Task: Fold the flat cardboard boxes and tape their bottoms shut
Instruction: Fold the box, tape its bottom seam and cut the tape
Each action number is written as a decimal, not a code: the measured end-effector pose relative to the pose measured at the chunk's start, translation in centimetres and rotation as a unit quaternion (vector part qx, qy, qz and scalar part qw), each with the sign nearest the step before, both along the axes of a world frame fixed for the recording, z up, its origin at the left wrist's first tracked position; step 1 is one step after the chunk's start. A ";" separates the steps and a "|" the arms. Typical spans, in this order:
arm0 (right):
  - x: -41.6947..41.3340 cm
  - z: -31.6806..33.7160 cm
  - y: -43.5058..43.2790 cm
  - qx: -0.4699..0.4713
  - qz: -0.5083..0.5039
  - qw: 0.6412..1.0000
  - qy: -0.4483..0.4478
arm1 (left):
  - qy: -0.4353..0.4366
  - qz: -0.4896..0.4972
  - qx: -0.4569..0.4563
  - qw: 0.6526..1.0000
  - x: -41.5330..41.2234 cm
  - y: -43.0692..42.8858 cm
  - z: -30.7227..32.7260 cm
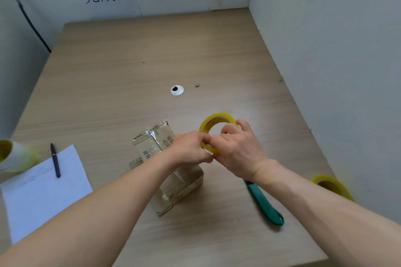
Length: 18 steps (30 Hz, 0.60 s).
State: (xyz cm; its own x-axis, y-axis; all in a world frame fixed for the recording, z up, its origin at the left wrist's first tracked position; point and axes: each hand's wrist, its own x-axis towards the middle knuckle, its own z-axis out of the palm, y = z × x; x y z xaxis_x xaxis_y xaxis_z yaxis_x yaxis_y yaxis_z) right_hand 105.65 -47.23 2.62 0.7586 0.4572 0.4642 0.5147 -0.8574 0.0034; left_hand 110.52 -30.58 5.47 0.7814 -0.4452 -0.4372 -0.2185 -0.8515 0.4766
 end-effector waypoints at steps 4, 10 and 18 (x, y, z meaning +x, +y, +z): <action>-1.3 0.8 0.1 0.061 0.000 0.998 0.015 | -0.015 0.012 0.001 1.000 -0.1 0.2 -0.3; -7.3 -2.2 -2.4 0.306 -0.286 0.897 0.141 | -0.011 0.031 -0.001 0.999 -0.1 0.3 -0.5; -14.4 -8.4 -4.1 0.071 -0.422 0.775 0.465 | -0.009 0.026 0.015 1.000 0.1 -0.1 -0.6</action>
